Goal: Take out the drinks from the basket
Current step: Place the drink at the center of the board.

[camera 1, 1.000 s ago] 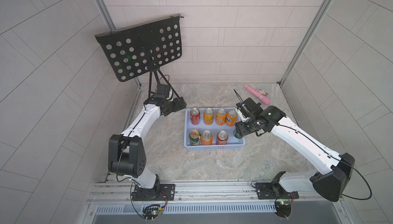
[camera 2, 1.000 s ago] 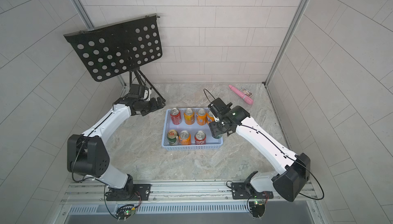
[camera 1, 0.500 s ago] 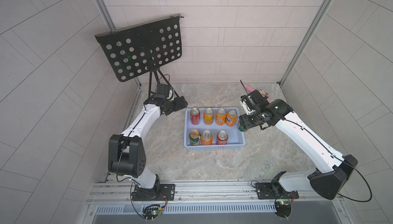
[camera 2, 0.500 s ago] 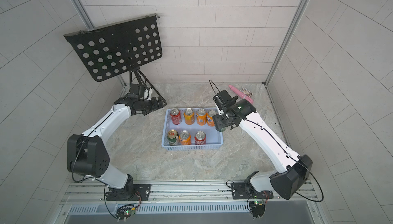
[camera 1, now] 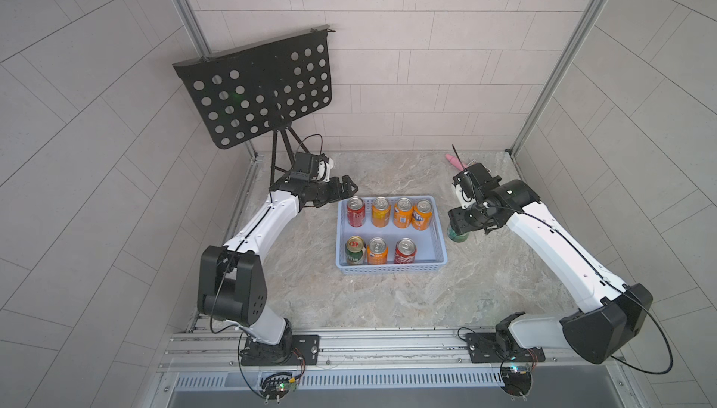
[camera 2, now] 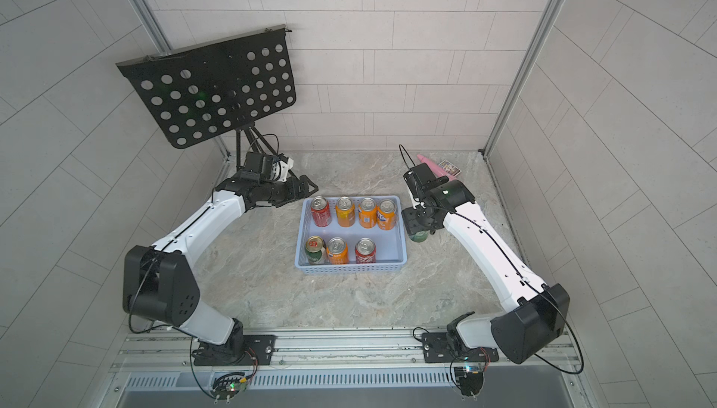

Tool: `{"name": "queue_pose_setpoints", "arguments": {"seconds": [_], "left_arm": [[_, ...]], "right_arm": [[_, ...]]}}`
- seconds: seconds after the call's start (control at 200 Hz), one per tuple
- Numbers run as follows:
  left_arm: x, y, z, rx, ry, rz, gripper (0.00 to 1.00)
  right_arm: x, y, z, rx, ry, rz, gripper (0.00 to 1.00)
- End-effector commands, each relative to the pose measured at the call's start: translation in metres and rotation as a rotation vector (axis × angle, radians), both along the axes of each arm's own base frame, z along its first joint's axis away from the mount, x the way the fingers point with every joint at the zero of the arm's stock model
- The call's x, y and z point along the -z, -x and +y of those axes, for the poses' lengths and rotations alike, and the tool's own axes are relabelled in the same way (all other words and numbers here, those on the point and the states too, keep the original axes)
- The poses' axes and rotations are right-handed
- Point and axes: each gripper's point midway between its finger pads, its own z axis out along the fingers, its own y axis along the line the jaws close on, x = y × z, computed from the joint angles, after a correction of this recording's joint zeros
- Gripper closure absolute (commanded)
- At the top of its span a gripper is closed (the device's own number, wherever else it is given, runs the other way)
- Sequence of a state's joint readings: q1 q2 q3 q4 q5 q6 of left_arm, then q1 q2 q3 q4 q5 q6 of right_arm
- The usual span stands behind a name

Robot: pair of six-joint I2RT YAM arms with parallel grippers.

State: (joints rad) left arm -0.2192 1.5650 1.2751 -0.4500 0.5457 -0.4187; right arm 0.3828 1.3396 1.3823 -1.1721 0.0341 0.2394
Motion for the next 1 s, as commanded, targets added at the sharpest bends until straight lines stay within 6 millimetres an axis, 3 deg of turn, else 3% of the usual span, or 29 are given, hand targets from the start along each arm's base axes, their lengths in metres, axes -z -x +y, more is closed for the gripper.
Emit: {"name": "queue_pose_setpoints", "arguments": {"seconds": [0.0,0.505,0.996], "left_arm": [[-0.017,0.005,-0.006,0.045,-0.025,-0.064,0.0],[-0.017,0.019,-0.029,0.114,-0.054,-0.081,0.0],[-0.027,0.024,-0.031,0.122,-0.069,-0.126,0.0]], "right_arm": [[-0.013,-0.002,-0.006,0.012,-0.018,-0.072,0.8],[0.021,0.008,-0.016,0.057,-0.015,-0.034,0.81],[0.055,0.004,-0.023,0.125,-0.038,-0.014,0.84]]}}
